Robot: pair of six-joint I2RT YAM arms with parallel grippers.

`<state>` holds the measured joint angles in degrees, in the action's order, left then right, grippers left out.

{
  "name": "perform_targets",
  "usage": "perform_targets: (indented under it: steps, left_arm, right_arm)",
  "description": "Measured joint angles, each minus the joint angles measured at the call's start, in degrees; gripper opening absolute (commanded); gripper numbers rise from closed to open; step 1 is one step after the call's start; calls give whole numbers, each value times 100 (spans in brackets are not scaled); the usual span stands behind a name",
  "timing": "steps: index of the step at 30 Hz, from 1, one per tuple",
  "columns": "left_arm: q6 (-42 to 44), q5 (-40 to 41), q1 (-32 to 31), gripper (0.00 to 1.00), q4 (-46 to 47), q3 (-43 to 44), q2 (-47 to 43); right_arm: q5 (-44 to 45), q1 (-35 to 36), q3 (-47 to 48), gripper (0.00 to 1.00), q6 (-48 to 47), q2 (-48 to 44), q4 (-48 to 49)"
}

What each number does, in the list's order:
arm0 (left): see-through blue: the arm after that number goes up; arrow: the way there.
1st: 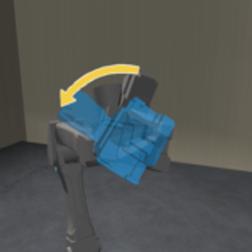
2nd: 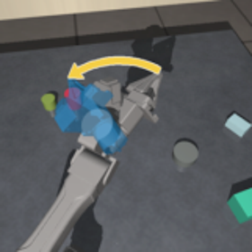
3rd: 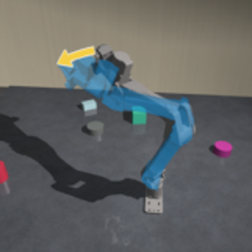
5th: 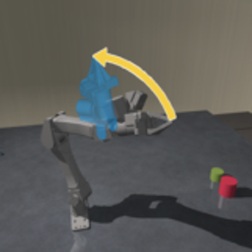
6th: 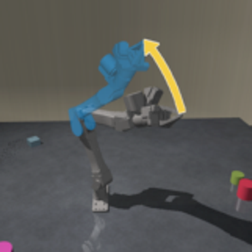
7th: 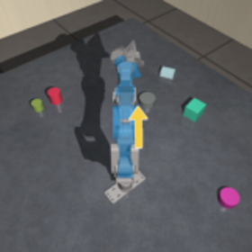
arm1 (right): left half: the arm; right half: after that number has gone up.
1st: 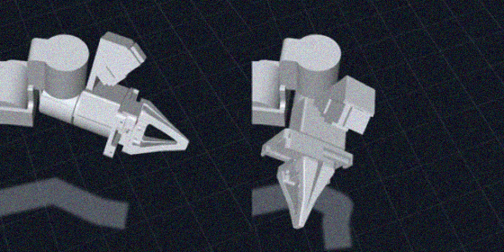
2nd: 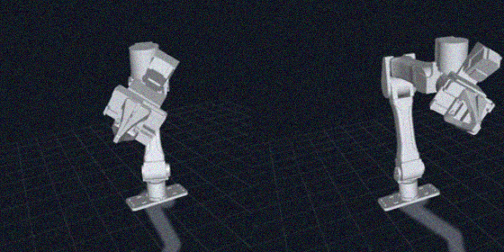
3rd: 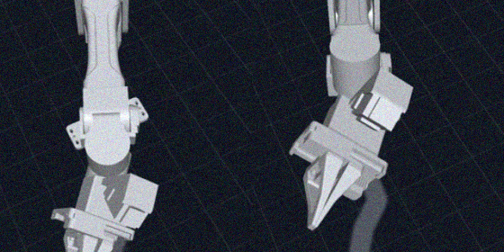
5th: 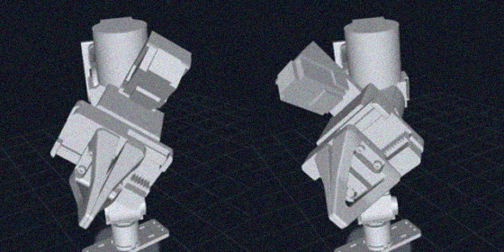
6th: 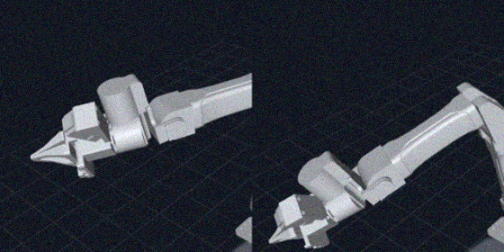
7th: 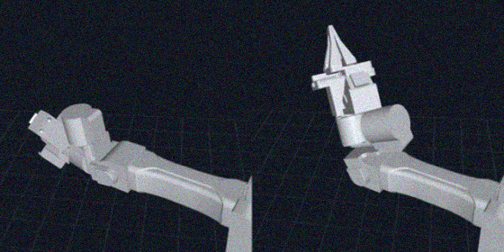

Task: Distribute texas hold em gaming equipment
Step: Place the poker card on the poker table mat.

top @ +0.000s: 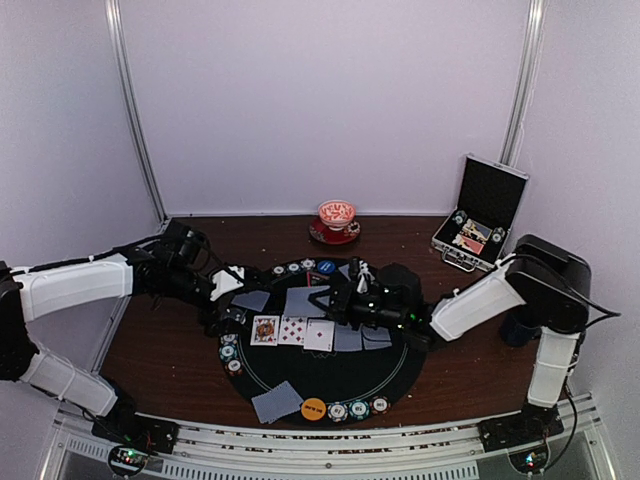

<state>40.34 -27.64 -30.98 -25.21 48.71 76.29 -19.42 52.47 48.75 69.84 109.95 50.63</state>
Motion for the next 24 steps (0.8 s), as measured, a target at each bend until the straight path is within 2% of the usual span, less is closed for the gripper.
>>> perform_targets:
  steps: [7, 14, 18, 24]
  left_arm:
    - [-136, 55, 24, 98, 136, -4, -7]
    - [-254, 81, 98, 98, 173, -4, -7]
    - [-293, 87, 105, 98, 192, -4, -7]
    - [-328, 105, 120, 98, 264, -4, 2]
  right_arm:
    - [522, -852, -2011, 0, 9, -1843, 415]
    - [1027, -1578, -2990, 0, -214, -3193, -323]
    - [1086, -1895, -3167, 0, -308, -3464, -636]
    - [1023, -2280, -3252, 0, -380, -3121, -737]
